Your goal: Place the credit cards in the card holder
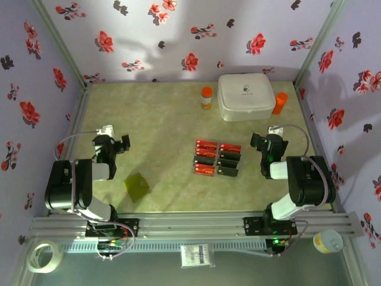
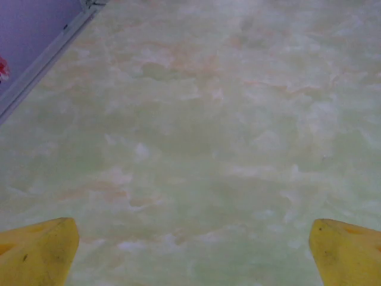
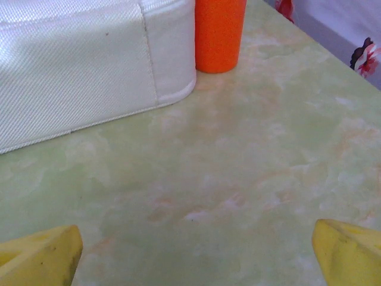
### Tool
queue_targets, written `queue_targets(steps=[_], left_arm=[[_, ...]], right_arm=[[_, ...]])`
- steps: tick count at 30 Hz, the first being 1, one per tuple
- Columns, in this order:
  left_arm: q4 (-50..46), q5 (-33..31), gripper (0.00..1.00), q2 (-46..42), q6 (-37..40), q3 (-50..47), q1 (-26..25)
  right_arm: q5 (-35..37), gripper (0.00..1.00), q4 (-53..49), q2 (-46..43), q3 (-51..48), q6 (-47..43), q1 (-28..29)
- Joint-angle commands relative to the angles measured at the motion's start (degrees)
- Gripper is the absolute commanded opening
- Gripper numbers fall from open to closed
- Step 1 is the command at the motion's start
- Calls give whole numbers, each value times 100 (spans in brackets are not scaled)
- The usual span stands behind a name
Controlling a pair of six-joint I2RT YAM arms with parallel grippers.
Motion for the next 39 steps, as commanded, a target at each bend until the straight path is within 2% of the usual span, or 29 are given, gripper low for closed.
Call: queue_targets(steps=[1, 39], left_arm=[[474, -174, 100, 114, 235, 175, -67], [470, -173, 100, 111, 234, 175, -65]], right_arm=[[231, 99, 441, 60, 156, -75, 55], [-16, 99, 326, 77, 216, 5, -77]])
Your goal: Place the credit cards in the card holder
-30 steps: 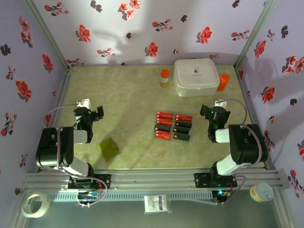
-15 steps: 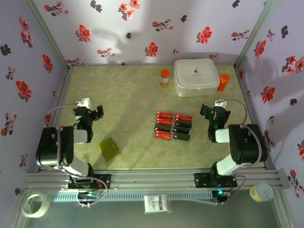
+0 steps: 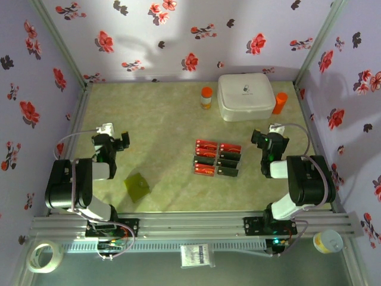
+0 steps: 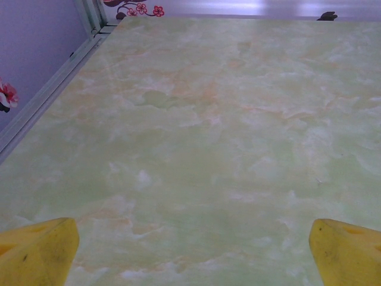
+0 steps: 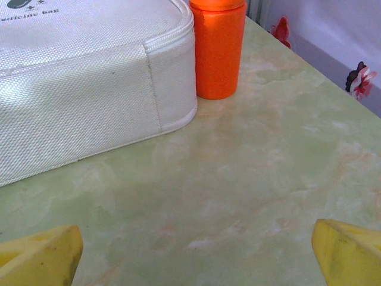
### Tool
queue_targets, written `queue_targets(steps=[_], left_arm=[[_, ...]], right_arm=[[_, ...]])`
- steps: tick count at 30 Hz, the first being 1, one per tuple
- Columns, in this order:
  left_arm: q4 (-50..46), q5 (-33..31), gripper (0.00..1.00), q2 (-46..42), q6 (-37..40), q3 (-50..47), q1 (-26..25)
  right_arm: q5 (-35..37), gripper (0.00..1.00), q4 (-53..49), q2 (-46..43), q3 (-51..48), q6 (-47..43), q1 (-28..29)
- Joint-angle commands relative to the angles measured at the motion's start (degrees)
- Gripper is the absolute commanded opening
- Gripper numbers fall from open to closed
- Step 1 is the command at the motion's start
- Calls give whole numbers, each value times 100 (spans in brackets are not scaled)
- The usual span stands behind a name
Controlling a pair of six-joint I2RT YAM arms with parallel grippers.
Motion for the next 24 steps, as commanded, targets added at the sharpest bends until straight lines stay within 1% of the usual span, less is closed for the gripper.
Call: queue_targets(steps=[1, 3, 5, 6, 7, 8, 12, 13, 14, 15, 16, 18, 19, 21, 22, 24], left_arm=[[170, -126, 100, 70, 114, 135, -49], [212, -117, 100, 51, 111, 101, -47], [156, -140, 100, -96, 107, 82, -51], [-27, -190, 100, -263, 109, 104, -47], [-314, -205, 100, -441, -54, 170, -26], [-590, -205, 100, -578, -120, 260, 19], [-1552, -318, 100, -1057, -256, 617, 109], [-1741, -385, 100, -1169, -268, 696, 115], [-1942, -454, 100, -1265, -328, 794, 115], [-2274, -544, 100, -1383, -405, 925, 112], [-2739, -629, 100, -1476, -529, 1167, 114], [-3785, -739, 100, -1615, -870, 1695, 114], [-4284, -743, 100, -1696, -1123, 1951, 112], [-5134, -726, 100, -1831, -1727, 2355, 104], [-5546, -628, 100, -1889, -2041, 2539, 92], [-6092, -283, 100, -2035, -2435, 2746, 47]], right_arm=[[-34, 99, 96, 49, 119, 5, -33], [-38, 99, 155, 25, 76, -8, -34], [241, 99, 135, -112, 56, 108, -33], [217, 99, -218, -340, 75, 148, -47], [340, 99, -142, -429, 53, 114, -36], [399, 99, -423, -612, 102, 162, -42], [670, 99, -1900, -1454, 627, 338, -51], [889, 99, -2449, -1677, 871, 632, -59], [1172, 99, -3027, -1849, 1105, 1114, -76], [1459, 99, -3968, -2034, 1498, 1866, -141], [1308, 99, -4573, -2152, 1777, 2179, -239], [490, 99, -5451, -2324, 2333, 2243, -392], [-77, 99, -5839, -2395, 2574, 2179, -394], [-1116, 99, -6325, -2555, 2880, 2046, -385], [-1712, 99, -6483, -2655, 2920, 2073, -371], [-2589, 99, -6783, -2870, 2905, 2219, -235]])
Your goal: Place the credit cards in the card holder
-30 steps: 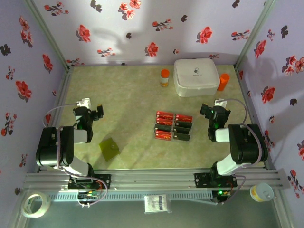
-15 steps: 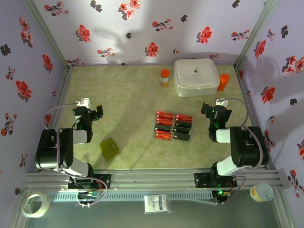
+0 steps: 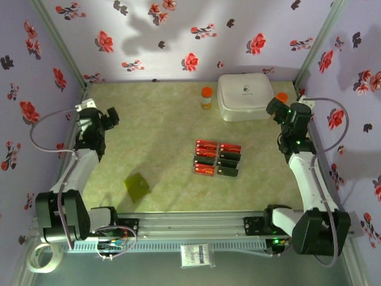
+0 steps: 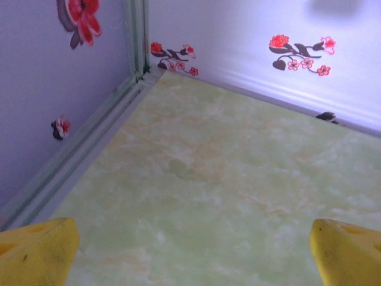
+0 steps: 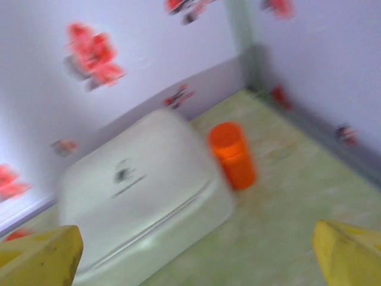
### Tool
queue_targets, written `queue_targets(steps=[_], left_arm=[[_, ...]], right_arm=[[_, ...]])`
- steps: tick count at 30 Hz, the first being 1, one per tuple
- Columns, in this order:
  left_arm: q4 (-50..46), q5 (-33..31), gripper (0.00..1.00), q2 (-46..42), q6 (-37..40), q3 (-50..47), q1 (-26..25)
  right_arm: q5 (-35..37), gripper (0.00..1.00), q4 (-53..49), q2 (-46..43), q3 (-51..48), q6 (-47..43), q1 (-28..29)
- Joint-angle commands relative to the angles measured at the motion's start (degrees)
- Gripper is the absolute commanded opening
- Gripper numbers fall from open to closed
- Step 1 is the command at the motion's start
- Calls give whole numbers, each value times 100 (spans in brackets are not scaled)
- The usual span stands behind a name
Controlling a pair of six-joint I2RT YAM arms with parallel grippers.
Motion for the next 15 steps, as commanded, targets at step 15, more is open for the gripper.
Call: queue_targets(steps=[15], left_arm=[[-2313, 675, 100, -1032, -1257, 81, -856]], right_arm=[[-1377, 96, -1933, -1392, -1840, 2280, 4910]])
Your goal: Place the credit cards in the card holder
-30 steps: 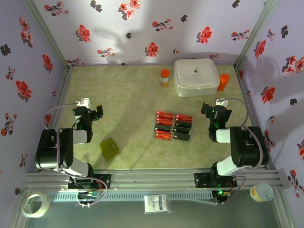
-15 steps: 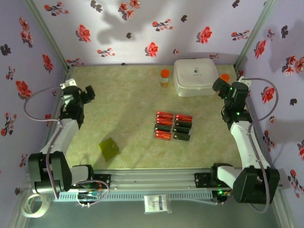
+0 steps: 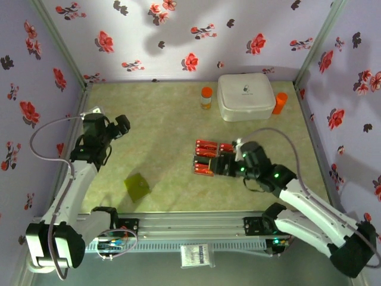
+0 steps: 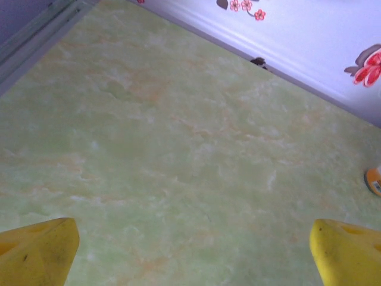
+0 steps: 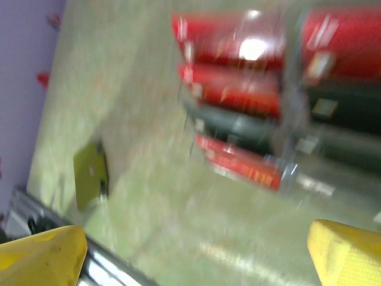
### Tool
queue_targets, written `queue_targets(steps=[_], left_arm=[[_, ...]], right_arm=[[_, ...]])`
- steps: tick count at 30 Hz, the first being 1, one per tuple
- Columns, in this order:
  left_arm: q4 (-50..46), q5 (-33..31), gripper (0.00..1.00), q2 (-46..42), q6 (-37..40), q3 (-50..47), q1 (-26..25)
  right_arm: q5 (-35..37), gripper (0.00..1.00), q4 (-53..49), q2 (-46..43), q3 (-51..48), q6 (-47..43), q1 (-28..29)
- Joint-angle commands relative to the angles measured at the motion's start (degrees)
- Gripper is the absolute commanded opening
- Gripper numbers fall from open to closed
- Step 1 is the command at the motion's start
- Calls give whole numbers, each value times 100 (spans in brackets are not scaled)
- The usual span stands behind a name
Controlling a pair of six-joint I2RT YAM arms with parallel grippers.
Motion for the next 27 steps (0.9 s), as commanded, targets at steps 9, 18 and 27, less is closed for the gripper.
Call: queue_targets(steps=[9, 18, 27], left_arm=[[-162, 75, 100, 302, -131, -51, -204], [-143, 83, 100, 459, -261, -94, -226], [-193, 142, 100, 610, -304, -60, -285]], right_arm=[[776, 96, 1480, 1564, -555, 1148, 1476], [1077, 97, 1685, 2476, -202, 911, 1469], [1206, 97, 1740, 2820, -32, 702, 1042]])
